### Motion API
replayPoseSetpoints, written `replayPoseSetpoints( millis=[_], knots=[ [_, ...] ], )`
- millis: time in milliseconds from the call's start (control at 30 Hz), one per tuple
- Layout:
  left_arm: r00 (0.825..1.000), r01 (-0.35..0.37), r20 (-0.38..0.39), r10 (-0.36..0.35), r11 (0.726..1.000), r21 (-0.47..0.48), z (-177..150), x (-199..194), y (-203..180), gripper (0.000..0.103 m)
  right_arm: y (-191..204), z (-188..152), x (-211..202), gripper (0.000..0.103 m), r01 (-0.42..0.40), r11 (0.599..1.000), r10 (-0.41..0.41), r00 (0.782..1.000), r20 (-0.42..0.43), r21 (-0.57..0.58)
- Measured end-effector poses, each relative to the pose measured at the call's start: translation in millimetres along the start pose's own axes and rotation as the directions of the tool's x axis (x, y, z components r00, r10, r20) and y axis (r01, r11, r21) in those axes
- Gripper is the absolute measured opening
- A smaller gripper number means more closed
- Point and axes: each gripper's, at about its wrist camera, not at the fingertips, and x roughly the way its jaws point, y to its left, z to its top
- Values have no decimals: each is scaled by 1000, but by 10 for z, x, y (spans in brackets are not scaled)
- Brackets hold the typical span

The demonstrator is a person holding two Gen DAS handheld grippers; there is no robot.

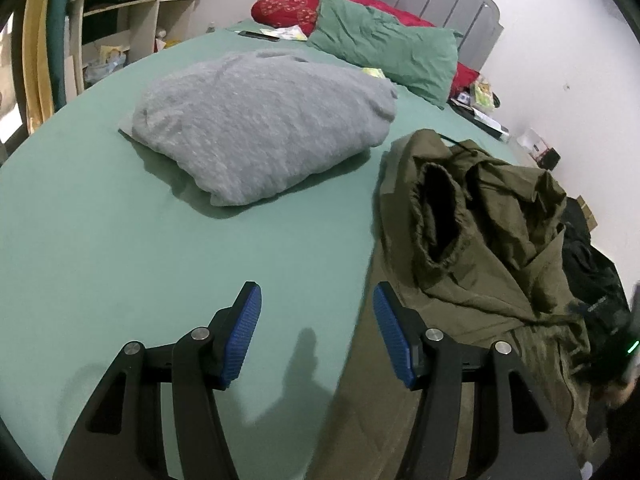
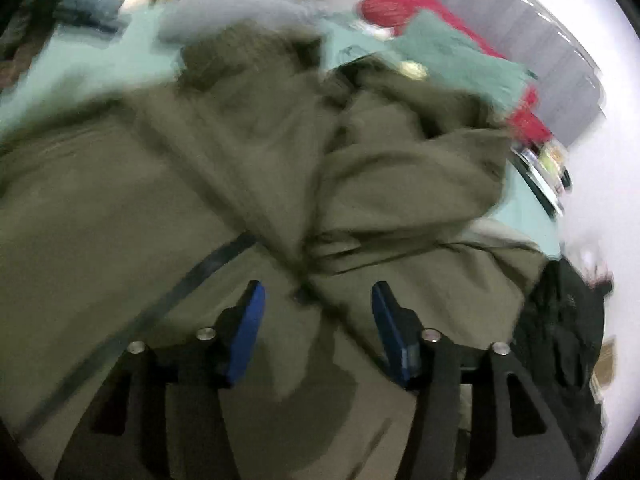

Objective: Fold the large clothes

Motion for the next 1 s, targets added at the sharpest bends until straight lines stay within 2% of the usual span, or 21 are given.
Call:
replayPoseSetpoints(
  millis=[100,167,300,333,400,433,467,533,567,600,633,700,733,767,800,833,867,900,933,967,1000],
  knots=[
    [1000,-13,-12,13,1000,-16,28,75,77,61,-722,209,-104,71,42,983,-58,995,82,180],
    [999,-17,-28,16,999,-31,30,135,128,61,-1350,369,-3,80,35,928,-92,987,135,372],
    [998,-36,-55,34,999,-37,26,269,171,61,-2299,440,651,86,-231,684,108,970,218,692],
    [998,-32,-63,29,999,-41,29,298,176,61,-2413,417,913,86,-334,583,221,942,251,740],
    [997,-15,-78,11,998,-53,47,338,181,61,-2435,370,1282,86,-442,433,373,881,290,786],
    [997,-4,-83,-2,998,-63,60,350,177,61,-2352,401,1406,86,-482,401,431,850,304,779],
    [996,7,-85,-14,997,-71,74,354,165,61,-2261,459,1456,86,-511,400,465,829,313,761],
    [996,24,-83,-30,997,-72,88,344,130,61,-2074,600,1557,83,-548,414,525,796,301,727],
    [996,28,-78,-33,997,-67,94,335,107,61,-1985,675,1579,69,-565,421,551,781,294,710],
    [997,28,-75,-33,998,-62,100,330,90,61,-1896,773,1558,14,-562,460,560,784,267,687],
    [997,27,-72,-31,998,-60,96,324,78,61,-1794,884,1493,6,-529,543,536,816,215,652],
    [997,25,-72,-29,998,-57,84,313,69,61,-1667,1149,1279,6,-391,737,405,909,103,551],
    [997,24,-70,-28,998,-58,79,299,71,61,-1576,1356,1096,6,-236,873,248,968,29,427],
    [997,23,-66,-27,998,-56,71,280,71,61,-1483,1539,926,6,-44,960,51,999,-18,275],
    [998,21,-63,-25,998,-52,63,262,71,61,-1429,1673,801,5,140,980,-139,990,-17,144],
    [998,18,-59,-21,999,-46,49,242,69,61,-1318,1810,630,5,392,919,-391,920,45,-41],
    [998,17,-56,-19,999,-41,38,222,75,61,-1171,1902,480,5,605,769,-582,796,168,-205],
    [998,16,-55,-18,999,-34,18,201,76,61,-1094,1935,425,5,690,671,-646,724,241,-271],
    [998,15,-55,-17,999,-28,3,183,80,61,-972,1930,369,5,772,532,-693,633,345,-348],
    [998,16,-55,-17,1000,-24,-11,169,83,61,-864,1870,346,5,805,442,-694,586,418,-396],
    [998,17,-56,-19,1000,-21,-15,152,98,61,-690,1766,344,5,816,353,-664,563,492,-458]
  ],
)
